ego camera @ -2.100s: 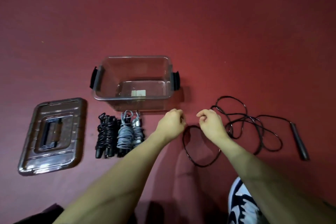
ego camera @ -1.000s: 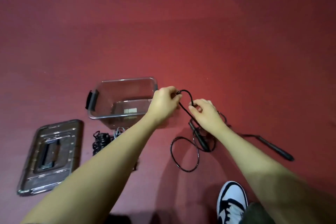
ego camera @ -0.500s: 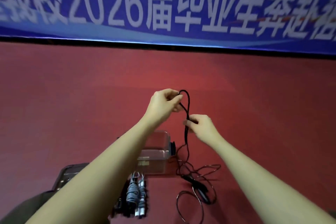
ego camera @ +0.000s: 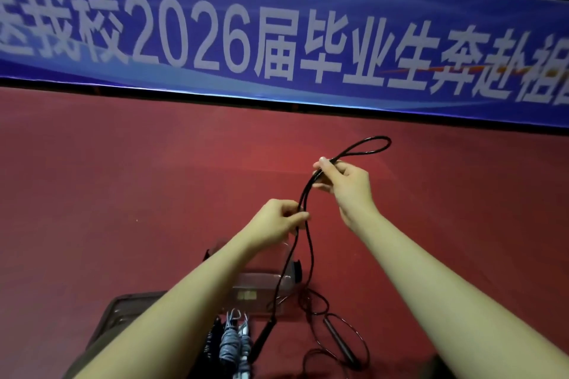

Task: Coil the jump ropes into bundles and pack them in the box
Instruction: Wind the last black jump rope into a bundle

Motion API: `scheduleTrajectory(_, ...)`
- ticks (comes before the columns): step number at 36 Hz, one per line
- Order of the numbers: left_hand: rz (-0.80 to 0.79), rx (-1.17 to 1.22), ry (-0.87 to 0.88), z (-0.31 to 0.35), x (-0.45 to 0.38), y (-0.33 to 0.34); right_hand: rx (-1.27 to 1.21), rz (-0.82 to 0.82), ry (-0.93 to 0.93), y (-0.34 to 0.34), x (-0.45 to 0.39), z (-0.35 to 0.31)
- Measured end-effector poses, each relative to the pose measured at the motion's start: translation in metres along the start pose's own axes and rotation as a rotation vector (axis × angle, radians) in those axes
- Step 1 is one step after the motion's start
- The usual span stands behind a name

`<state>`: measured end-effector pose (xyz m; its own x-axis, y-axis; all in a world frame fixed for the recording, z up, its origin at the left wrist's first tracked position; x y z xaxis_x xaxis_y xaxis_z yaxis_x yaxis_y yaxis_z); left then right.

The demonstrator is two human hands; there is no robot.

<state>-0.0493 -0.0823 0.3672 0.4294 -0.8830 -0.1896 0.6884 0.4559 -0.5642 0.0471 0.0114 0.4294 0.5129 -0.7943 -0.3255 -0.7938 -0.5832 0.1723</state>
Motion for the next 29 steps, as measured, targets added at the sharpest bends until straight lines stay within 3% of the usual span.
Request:
scheduleTrajectory(4,0.129,0.023,-0.002,-0.007,-0.007,-0.014,0.052,-0.112,0.034,0.004,-0.007,0.018)
scheduleTrajectory(9,0.224,0.077,-0.030,-0.017,-0.018,-0.031,0.552,-0.578,0.192,0.013,0.008,0.076)
scheduleTrajectory(12,0.232,0.112,-0.034,-0.019,-0.027,-0.032,0.600,-0.722,0.256,0.020,0.021,0.106)
scheduleTrajectory(17,0.312,0.084,-0.019,-0.023,-0.041,-0.037,0.580,-0.628,0.212,0.031,0.003,0.113)
scheduleTrajectory(21,0.325,0.265,-0.111,-0.035,-0.052,-0.033,0.588,-0.540,0.152,0.024,-0.020,0.111)
scheduleTrajectory(24,0.217,0.319,-0.211,-0.051,-0.059,-0.011,0.506,-0.440,0.097,0.018,-0.034,0.109)
scheduleTrajectory(27,0.005,0.037,-0.228,-0.065,-0.060,0.017,0.333,-0.298,0.121,0.011,-0.046,0.107)
scheduleTrajectory(29,-0.068,-0.024,-0.220,-0.073,-0.060,0.029,0.243,-0.227,0.137,0.005,-0.052,0.103)
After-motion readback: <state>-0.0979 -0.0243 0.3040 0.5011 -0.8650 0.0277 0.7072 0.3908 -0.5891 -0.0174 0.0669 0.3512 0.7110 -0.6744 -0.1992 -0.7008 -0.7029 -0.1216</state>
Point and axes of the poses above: each hand's wrist, its own x-axis away from the middle knuckle, its own y-axis out of the palm, z = x × y, the point moved 7 cm from there along -x, towards the middle knuckle, and after that the axes turned 4 degrees about -x, right-handed, at the moved point
